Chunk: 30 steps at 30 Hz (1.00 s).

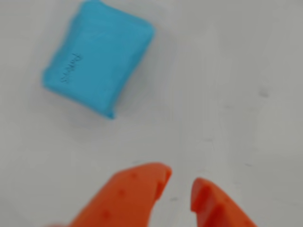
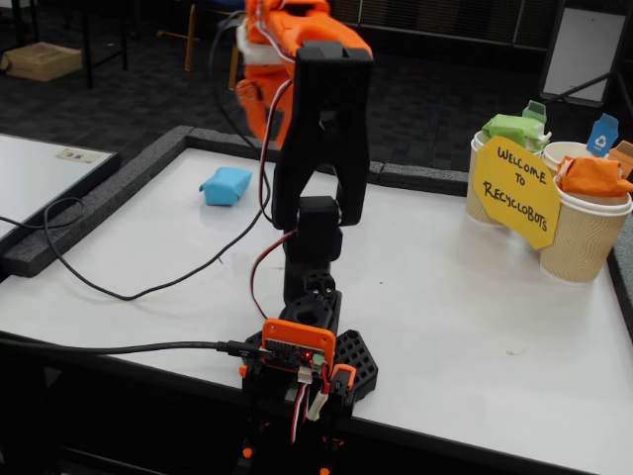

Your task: Sort rubbish by color.

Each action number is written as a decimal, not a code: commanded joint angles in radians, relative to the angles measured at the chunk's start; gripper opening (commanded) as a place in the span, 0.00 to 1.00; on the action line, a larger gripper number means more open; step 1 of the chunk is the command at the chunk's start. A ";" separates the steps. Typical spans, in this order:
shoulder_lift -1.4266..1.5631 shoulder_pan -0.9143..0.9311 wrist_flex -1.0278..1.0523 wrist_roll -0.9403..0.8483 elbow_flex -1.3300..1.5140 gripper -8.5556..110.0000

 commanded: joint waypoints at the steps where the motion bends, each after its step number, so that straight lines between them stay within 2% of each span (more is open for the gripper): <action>1: 0.121 -0.087 -0.095 0.061 -0.002 0.09; 9: 0.000 -0.087 -0.291 0.209 -0.002 0.09; 16: -0.175 -0.087 -0.327 0.291 -0.063 0.09; 30: -0.330 -0.087 -0.403 0.291 -0.195 0.25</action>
